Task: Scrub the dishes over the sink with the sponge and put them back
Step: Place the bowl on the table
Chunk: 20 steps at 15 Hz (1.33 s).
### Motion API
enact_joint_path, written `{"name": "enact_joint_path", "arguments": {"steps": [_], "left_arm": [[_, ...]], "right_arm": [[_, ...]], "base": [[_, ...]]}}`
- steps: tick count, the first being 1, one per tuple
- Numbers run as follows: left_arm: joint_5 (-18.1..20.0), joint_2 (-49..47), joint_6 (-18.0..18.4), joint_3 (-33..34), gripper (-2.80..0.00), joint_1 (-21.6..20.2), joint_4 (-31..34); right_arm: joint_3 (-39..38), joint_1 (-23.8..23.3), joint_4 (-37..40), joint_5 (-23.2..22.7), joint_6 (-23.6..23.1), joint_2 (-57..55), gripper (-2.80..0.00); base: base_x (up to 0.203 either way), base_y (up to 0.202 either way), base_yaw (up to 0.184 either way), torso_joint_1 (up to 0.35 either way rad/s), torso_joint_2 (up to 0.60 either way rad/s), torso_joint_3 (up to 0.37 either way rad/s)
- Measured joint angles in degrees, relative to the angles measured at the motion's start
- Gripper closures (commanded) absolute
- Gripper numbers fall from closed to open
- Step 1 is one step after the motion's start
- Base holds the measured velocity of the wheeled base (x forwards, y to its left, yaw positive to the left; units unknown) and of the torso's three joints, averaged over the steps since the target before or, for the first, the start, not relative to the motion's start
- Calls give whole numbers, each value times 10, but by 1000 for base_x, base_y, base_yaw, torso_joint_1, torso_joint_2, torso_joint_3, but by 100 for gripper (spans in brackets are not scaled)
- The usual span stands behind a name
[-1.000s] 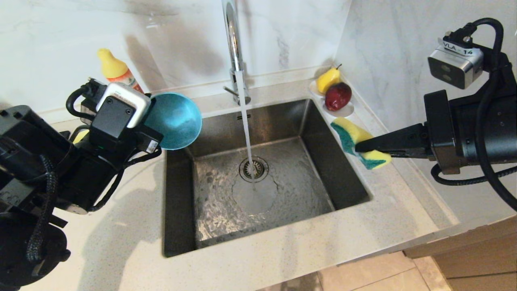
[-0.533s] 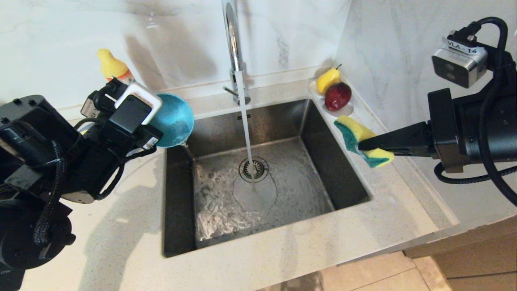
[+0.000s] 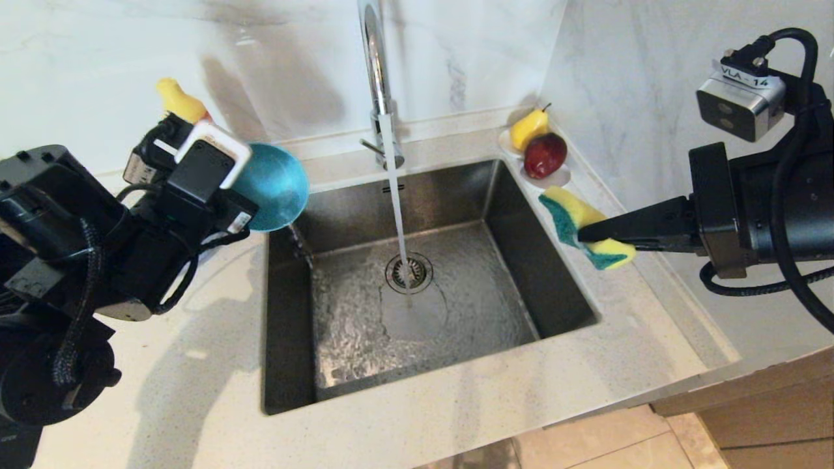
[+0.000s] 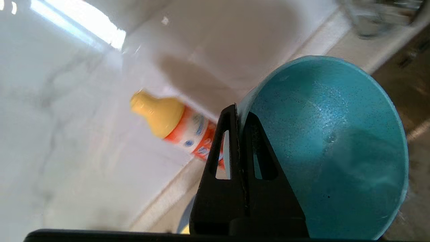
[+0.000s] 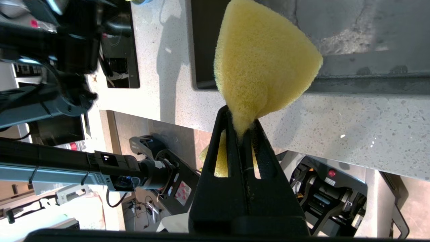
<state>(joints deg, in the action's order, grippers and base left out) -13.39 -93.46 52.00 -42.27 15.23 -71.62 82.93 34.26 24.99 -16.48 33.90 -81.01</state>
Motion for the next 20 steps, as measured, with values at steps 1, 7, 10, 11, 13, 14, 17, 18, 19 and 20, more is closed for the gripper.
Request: {"name": "enact_joint_path", "arguments": {"steps": [1,7,10,11,13,14,17,18,19,20], "left_arm": [[-3,6,-23,-11,0,-2,28],[-2,70,-237,-116,0,-5,324],[2,85,-381,-167,0,-11,432],[3,87,-428,-174,0,-14,453],[3,92,-508,-180,0,-19,488],[4,94,-545,-184,0,-20,515],[14,101,-650,-204,0,-32,586],[18,103,-675,-209,0,-38,600],[19,107,-688,-214,0,-42,612],[19,112,-696,-219,0,-45,637]], "right_arm": [[-1,0,0,0,0,0,0],[-4,0,0,0,0,-5,0],[-4,0,0,0,0,-5,0],[-6,0,0,0,0,-4,0],[-11,0,0,1,0,-1,0],[-15,0,0,0,0,1,0],[-24,0,0,0,1,4,0],[-25,0,0,0,1,4,0],[-28,0,0,0,2,6,0],[-31,0,0,0,1,6,0]], "base": [[0,0,0,0,0,0],[0,0,0,0,0,0],[0,0,0,0,0,0],[0,0,0,0,0,0],[0,0,0,0,0,0],[0,0,0,0,0,0],[0,0,0,0,0,0],[0,0,0,0,0,0],[0,0,0,0,0,0],[0,0,0,0,0,0]]}}
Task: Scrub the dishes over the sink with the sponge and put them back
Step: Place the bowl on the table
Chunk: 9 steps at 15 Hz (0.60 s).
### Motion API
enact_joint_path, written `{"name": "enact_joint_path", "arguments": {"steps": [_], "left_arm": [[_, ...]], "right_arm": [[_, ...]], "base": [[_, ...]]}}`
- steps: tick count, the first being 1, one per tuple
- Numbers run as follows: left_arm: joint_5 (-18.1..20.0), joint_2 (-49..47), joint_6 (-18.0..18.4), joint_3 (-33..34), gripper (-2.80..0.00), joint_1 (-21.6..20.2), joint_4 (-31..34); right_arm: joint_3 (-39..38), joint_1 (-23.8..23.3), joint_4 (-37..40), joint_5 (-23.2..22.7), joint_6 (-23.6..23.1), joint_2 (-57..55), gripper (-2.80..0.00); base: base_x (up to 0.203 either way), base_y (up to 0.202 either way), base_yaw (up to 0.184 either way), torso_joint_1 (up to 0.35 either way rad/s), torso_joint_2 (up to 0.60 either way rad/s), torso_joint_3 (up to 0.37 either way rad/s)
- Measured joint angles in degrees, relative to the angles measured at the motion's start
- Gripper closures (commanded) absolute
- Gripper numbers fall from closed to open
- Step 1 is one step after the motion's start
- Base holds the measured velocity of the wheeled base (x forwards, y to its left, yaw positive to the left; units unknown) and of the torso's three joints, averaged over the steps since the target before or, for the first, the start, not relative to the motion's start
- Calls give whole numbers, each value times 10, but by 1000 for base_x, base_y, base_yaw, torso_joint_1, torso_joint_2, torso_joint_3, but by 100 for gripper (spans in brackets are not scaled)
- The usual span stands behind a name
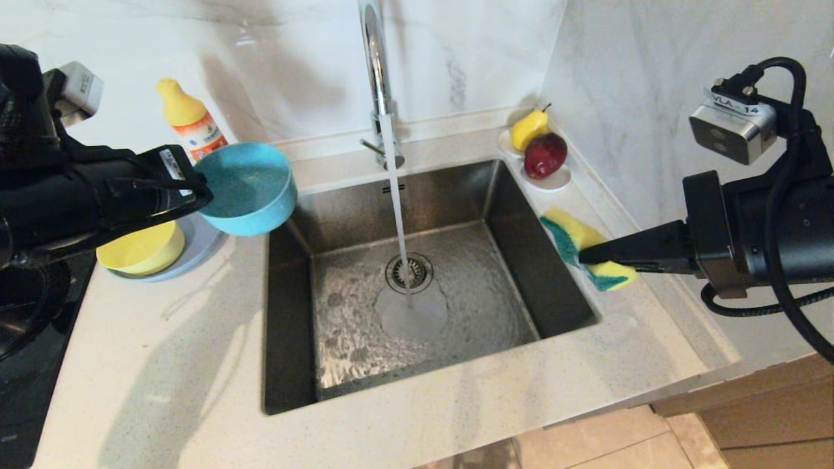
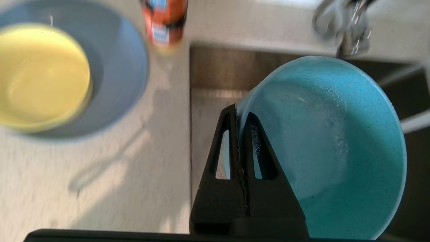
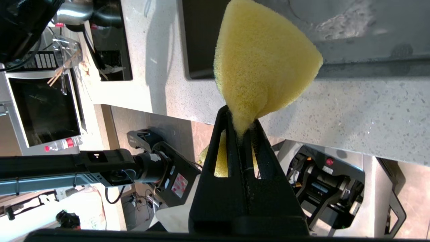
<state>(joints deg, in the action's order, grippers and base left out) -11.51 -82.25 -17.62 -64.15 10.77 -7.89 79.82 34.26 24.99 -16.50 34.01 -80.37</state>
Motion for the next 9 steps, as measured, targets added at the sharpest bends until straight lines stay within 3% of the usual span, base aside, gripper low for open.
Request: {"name": "enact_joint_path", "arguments": {"steps": [3,9], "left_arm": [[-3,14,-8,-14,0,-18,39],[-5,36,-25,-30,0,-142,114]], "right_arm": [[-12,0,0,0,0,1,0],[-19,0,0,1,2,2,0]], "base": [[0,0,0,0,0,0],[0,0,0,0,0,0]]}}
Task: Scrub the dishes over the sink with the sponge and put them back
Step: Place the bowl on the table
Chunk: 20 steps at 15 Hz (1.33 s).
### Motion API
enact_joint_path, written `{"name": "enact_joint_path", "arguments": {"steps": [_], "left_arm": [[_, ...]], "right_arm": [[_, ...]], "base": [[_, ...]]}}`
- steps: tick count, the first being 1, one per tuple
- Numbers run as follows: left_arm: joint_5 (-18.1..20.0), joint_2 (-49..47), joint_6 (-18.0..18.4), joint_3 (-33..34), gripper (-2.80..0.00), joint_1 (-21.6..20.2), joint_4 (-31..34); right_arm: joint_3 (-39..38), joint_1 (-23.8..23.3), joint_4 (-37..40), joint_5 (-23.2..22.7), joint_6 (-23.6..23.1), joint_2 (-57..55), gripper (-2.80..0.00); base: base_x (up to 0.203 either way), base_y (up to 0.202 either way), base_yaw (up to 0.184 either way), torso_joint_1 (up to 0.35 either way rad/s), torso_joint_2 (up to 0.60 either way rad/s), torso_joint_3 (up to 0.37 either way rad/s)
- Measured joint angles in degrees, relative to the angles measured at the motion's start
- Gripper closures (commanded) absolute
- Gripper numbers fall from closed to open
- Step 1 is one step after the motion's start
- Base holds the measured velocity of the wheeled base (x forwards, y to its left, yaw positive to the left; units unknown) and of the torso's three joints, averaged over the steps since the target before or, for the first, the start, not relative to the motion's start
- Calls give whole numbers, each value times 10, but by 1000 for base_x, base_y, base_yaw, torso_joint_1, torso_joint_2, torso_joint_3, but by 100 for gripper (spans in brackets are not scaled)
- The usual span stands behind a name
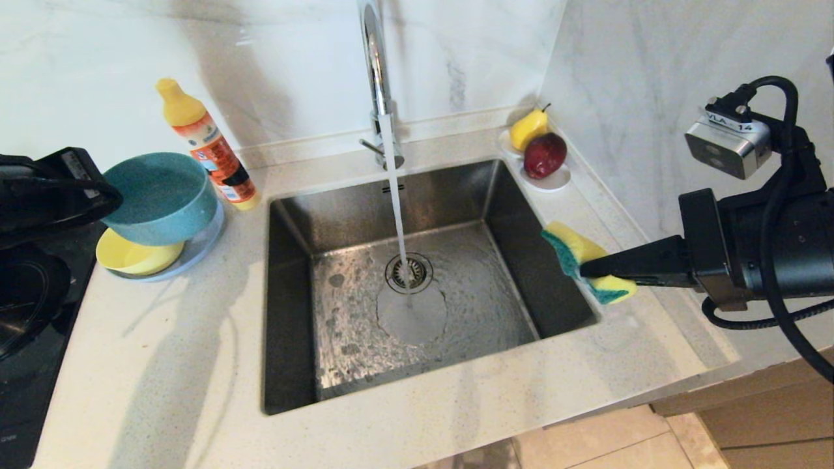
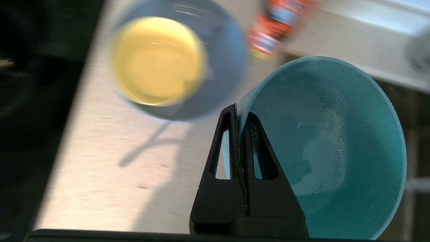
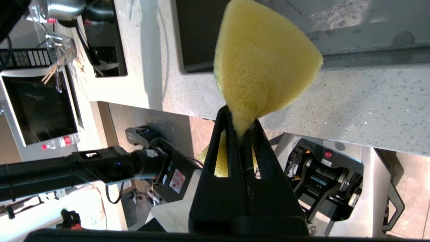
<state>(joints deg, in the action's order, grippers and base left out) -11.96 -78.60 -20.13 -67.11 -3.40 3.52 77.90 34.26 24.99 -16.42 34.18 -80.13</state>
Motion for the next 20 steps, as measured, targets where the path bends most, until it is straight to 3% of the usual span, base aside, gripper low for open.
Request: {"name": "enact_joint_path", "arguments": {"steps": [5,12,16,20], "left_arm": [[18,-6,-15,7,0,-119,1],[113,-51,-40,11,0,-307,-6],[160,-78,-59,11,0,-369,-7],[170,-118,-60,7,0,-411,-11]], "right_arm": [[0,0,0,0,-2,0,0],[-1,0,0,0,-2,-5,0],[-9,0,0,0,-2,-4,0],[-10,0,0,0,-3,-3,0]], "base": [[0,0,0,0,0,0],[0,0,0,0,0,0],[0,0,0,0,0,0],[0,0,0,0,0,0]]}}
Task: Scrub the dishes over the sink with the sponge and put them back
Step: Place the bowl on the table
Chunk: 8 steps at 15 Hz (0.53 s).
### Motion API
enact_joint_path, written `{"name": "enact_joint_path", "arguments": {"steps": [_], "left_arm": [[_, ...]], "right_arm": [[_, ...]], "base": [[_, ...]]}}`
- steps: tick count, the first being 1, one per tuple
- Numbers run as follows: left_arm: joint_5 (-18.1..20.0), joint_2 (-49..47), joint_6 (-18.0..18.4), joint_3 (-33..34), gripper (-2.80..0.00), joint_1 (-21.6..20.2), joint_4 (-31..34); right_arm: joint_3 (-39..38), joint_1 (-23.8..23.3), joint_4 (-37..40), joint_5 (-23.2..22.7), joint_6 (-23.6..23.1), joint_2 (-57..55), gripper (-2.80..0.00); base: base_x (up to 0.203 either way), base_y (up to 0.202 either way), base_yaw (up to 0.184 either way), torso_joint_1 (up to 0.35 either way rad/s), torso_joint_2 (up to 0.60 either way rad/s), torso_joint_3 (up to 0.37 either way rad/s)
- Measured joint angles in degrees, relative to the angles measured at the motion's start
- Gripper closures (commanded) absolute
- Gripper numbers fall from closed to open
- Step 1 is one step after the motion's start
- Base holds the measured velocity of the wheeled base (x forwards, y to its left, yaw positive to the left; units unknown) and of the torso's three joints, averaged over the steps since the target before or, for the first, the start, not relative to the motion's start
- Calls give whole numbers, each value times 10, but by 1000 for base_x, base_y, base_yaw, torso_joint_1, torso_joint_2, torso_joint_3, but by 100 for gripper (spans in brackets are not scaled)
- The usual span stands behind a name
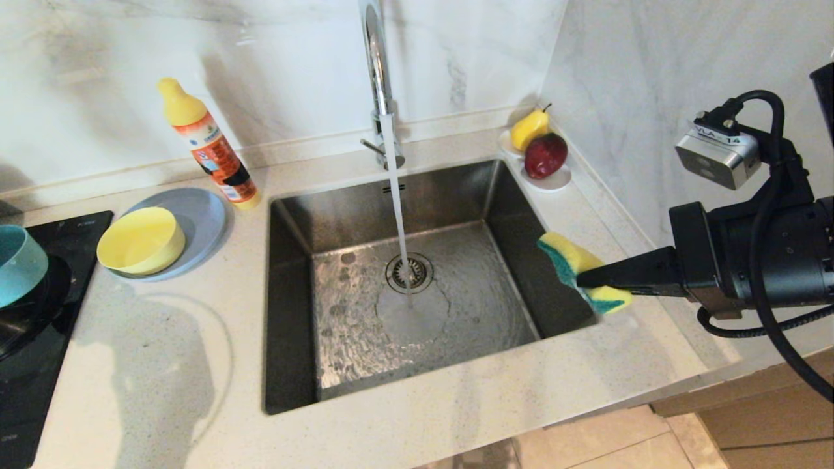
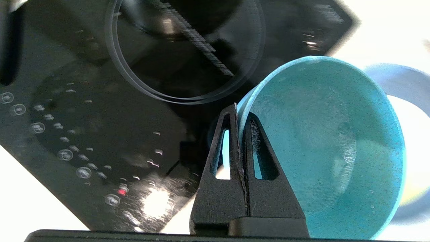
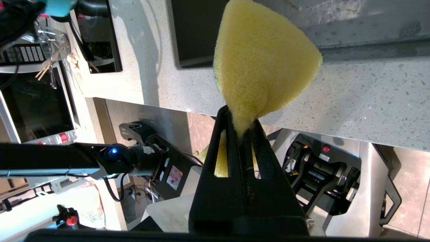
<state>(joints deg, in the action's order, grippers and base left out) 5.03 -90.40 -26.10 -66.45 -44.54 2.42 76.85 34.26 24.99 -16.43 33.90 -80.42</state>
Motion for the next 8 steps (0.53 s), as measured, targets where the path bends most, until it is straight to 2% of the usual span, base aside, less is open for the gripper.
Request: {"name": "enact_joint_path", "arguments": {"steps": [4,8], "left_arm": [[0,-58,-1,-2,0,-22,-68],[2,-109,0,-10,0,-26,-128]], "right_arm": [[-2,0,0,0,0,-2,0],[-2,0,0,-1,0,-5,0]], "base": [[0,0,0,0,0,0],[0,0,0,0,0,0]]}}
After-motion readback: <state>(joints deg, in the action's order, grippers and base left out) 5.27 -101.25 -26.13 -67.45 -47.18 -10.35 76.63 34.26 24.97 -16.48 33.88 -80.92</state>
